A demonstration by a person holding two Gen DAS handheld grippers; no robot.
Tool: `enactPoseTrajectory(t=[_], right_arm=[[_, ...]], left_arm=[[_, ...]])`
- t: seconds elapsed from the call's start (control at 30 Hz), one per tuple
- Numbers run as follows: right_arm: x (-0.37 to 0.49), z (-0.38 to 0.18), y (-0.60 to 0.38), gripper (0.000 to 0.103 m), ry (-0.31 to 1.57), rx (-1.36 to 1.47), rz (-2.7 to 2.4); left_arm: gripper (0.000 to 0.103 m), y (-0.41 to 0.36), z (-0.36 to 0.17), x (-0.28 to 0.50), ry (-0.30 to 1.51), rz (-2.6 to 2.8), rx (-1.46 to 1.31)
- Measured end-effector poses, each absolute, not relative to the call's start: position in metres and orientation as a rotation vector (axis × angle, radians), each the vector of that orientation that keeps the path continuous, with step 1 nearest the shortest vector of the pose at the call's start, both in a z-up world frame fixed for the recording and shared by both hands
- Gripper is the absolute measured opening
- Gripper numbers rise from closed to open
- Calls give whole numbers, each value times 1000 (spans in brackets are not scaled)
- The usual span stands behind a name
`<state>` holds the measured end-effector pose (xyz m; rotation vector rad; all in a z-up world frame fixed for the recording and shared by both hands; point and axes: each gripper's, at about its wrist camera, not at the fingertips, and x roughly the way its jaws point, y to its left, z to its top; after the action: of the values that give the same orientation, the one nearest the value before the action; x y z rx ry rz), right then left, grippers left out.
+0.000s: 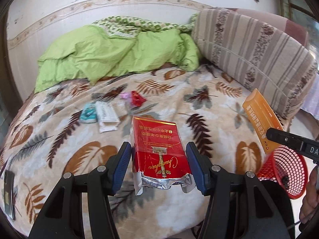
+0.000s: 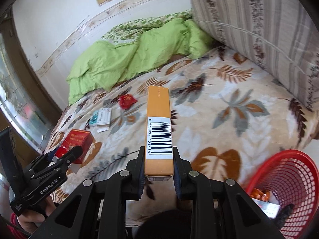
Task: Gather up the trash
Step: 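Carry the pack and orange box over the red wastebasket and open both tools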
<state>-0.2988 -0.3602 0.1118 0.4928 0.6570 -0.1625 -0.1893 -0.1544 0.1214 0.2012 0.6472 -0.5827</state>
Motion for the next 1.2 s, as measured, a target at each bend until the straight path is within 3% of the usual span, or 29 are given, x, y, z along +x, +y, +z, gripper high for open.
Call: enactPoseTrajectory(t=[0.33,0.63,0.7,0.77,0.97,1.07,1.2], right_arm=[[-402,122,-446,25,613,589,-411],[-458,114,-483,25,607,655,-528],[-461,103,-488,27,634,679,-529],[-465,94,-494,37,657,699,-559],[-465,93,-500,38,648,704,-563],[-450,97,-494,47,638,702,-517],[-416,102,-476,50,651,659,-434]], left_arm=[[56,-245,153,-245,645,-898,250],[57,-336,148,-299,774,-1203,282],[64,-350,141,-308,801,-1234,306],[65,-354,136,-312,807,-1234,321],[66,-336,139,-292,809,-1186,290],[67,-318,142,-274,802,-1130,266],[68,-291,142,-247,809,-1047,215]])
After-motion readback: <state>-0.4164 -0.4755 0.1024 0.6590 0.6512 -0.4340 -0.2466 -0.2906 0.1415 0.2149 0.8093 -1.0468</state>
